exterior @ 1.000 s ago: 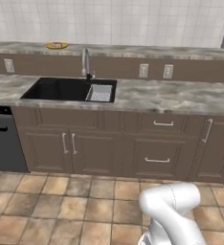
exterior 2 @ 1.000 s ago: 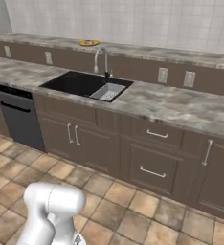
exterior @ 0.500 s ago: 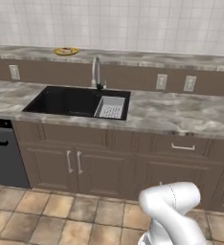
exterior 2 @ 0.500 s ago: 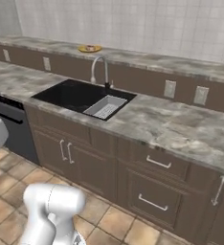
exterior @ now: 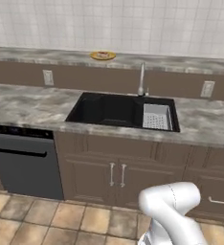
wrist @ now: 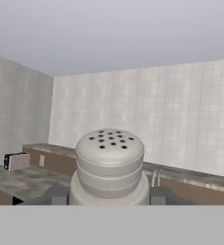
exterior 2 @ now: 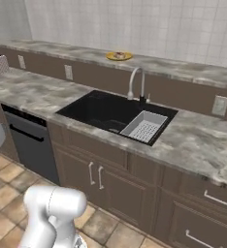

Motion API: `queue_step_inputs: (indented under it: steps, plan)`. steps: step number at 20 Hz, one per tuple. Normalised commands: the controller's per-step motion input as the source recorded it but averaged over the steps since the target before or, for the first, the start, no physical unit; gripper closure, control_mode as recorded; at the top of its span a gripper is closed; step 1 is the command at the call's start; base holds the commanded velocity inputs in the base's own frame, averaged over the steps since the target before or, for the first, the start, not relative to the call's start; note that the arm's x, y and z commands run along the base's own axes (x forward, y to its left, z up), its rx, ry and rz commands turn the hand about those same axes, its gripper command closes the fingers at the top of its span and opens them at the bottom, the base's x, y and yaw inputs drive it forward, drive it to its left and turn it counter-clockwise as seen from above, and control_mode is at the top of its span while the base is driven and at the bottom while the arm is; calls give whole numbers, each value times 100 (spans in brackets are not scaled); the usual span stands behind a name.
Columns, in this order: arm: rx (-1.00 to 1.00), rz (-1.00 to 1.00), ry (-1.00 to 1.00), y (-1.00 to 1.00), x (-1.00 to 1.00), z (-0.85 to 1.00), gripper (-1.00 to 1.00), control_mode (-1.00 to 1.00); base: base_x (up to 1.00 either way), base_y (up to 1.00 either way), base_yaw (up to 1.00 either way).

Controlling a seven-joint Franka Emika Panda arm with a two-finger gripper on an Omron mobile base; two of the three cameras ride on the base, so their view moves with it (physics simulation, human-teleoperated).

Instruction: Retrieve the shaker from the cabinet and place it next the steak on a plate on the dining table.

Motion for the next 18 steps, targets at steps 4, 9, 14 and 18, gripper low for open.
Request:
queue_step_inputs:
  steps: [4,9,14,18]
  plan:
    - [0,0,0,0,0,0,100,100,19,100,0]
    - [0,0,0,0,0,0,100,100,17,100,-2]
    - [0,0,0,0,0,0,100,100,100,100,-34]
    - [0,0,0,0,0,0,100,100,31,100,-1]
